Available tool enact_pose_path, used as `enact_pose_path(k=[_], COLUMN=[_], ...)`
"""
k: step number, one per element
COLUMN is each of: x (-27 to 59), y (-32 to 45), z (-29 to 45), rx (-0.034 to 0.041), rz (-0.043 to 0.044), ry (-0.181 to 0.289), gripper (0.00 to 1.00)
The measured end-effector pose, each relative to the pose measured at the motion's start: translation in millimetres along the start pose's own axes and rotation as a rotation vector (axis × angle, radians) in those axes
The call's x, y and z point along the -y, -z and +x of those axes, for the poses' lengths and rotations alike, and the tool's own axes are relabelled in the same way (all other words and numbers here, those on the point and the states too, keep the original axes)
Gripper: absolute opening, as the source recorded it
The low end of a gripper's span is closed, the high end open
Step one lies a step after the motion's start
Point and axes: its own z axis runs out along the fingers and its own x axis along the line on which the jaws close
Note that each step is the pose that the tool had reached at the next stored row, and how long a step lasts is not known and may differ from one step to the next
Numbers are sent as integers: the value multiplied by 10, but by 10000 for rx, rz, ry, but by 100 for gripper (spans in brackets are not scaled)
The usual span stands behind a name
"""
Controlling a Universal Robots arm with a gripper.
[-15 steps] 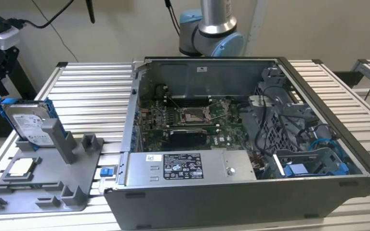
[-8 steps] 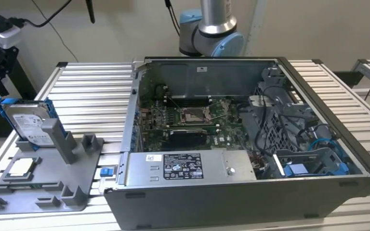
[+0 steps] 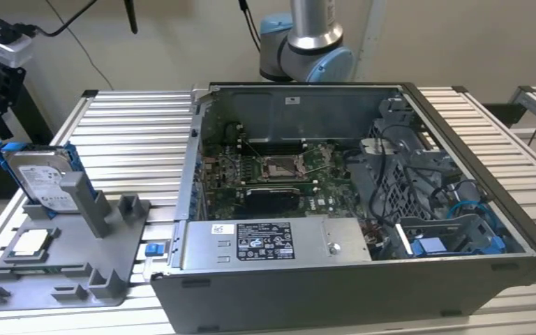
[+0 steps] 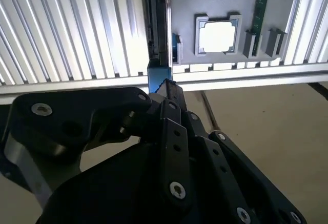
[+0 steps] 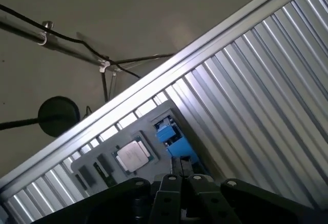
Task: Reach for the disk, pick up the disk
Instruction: 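Pick up the disk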
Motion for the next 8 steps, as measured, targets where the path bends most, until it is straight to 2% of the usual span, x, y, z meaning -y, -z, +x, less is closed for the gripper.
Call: enact_pose_path(k=[8], x=[0], y=[0], z=[0], rx=[-29], rz=[8], ry=[778], gripper=[0])
